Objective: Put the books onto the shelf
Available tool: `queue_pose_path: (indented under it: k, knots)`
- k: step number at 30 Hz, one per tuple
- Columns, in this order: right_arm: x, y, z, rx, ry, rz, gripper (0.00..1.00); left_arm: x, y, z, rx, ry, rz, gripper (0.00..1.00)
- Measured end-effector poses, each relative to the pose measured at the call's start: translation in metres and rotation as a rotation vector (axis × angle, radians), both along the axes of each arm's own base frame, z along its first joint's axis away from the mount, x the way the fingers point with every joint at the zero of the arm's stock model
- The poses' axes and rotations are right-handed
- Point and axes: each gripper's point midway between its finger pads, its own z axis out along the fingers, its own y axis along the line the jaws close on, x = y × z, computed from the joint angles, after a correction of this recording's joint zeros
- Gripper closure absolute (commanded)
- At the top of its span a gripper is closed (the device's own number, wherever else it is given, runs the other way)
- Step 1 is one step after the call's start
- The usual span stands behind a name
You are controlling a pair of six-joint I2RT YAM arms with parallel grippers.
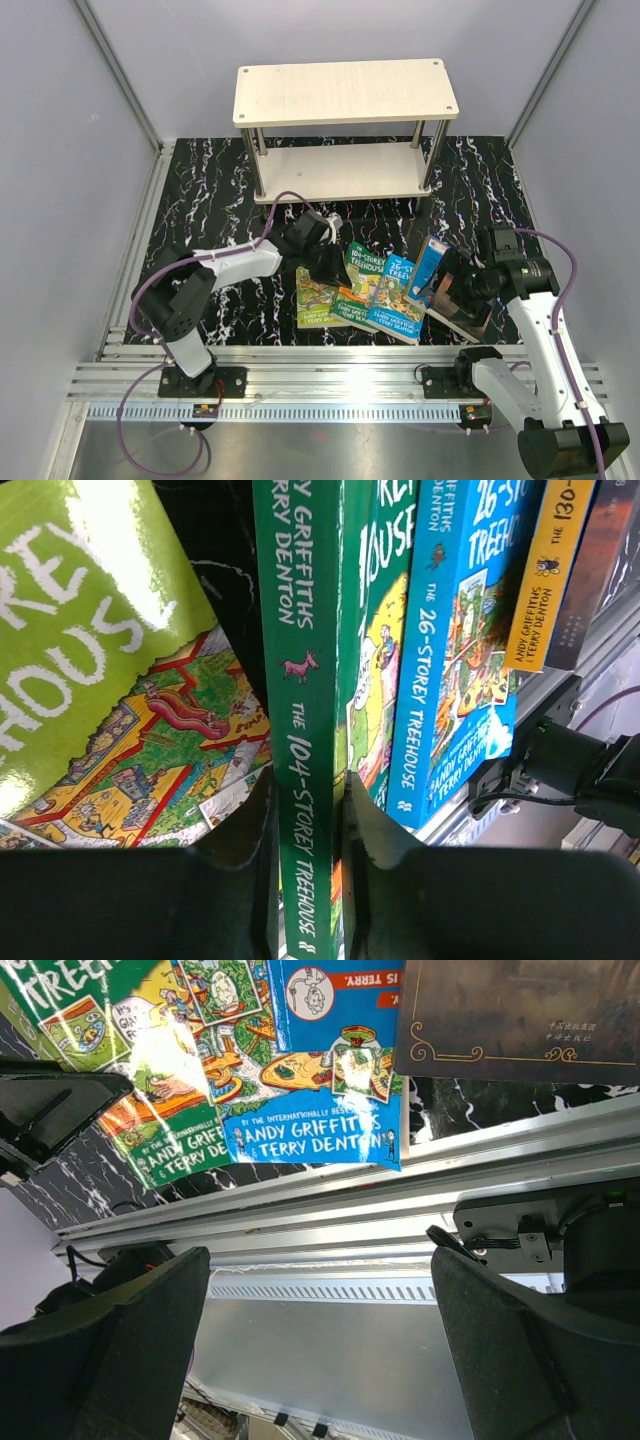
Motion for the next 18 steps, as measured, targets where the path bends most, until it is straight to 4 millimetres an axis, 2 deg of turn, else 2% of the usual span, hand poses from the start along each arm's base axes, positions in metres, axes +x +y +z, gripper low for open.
queue_pose_path:
  k: [4,6,8,13,18]
  knots:
    - [-0.001,0.0,-0.002,-0.003,0.003,0.004,0.0,0.003,-0.002,0.011,0.013,-0.008,-0.014,1.0]
    - [-0.001,-0.001,-0.002,-0.005,0.002,0.008,0.0,0.007,-0.004,0.023,0.028,-0.023,-0.026,1.0]
    - [-0.001,-0.001,-0.002,-0.006,0.002,0.011,0.0,0.016,-0.006,0.043,0.042,-0.066,-0.032,1.0]
    - [0.002,0.0,-0.002,-0.006,-0.008,0.019,0.0,0.052,-0.002,0.1,0.002,-0.199,0.018,1.0]
    - [0.006,0.0,-0.003,-0.011,-0.011,0.032,0.0,0.093,0.02,0.139,-0.119,-0.267,0.151,1.0]
